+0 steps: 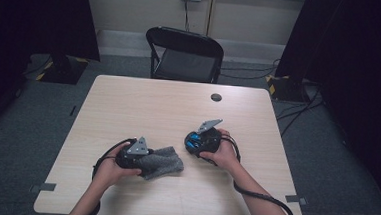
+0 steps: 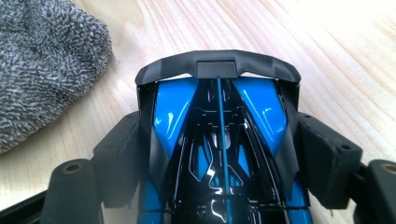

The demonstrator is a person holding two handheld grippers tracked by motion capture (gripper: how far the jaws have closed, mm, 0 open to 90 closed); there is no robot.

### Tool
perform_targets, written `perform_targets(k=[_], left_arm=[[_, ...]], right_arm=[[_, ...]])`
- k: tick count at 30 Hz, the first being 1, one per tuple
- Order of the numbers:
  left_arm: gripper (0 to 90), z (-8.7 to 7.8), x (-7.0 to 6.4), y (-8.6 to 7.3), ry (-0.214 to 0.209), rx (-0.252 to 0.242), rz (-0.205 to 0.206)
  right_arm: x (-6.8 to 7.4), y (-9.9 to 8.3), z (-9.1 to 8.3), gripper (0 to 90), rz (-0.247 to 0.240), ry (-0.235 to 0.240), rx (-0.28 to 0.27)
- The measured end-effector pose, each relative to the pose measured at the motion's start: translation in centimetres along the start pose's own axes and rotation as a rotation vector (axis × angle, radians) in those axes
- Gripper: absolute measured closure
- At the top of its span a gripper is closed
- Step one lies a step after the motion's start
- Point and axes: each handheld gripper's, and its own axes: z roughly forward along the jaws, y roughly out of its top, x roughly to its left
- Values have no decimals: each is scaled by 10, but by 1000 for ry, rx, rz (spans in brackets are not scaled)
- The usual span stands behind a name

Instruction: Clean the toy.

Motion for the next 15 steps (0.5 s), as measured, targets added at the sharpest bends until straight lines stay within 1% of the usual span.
perform_targets(k=[1,3,5,7,10,11,13,15], left_arm=[[348,0,-1,1,-2,1,13],[347,2,-2,2,-11,3,20],[347,4,-3,2,-22,16,29],[361,6,-4,-1,-29,36,23],[382,9,-5,-6,-41,31,-2],[401,8,-5,-6,-39,35,-16],[489,7,-6,-6,-18,45,-17],[563,7,-6,-6,5,47,-37]], right_arm=[[0,0,0,247,0,0,0],[0,0,0,247,1,-1,2],[0,0,0,248,2,-1,3],[0,0,0,248,2,-1,2],[0,0,0,248,2,-2,1],[0,0,0,249,3,-2,0],[1,0,0,250,3,-4,4],[1,1,0,251,6,-5,11]])
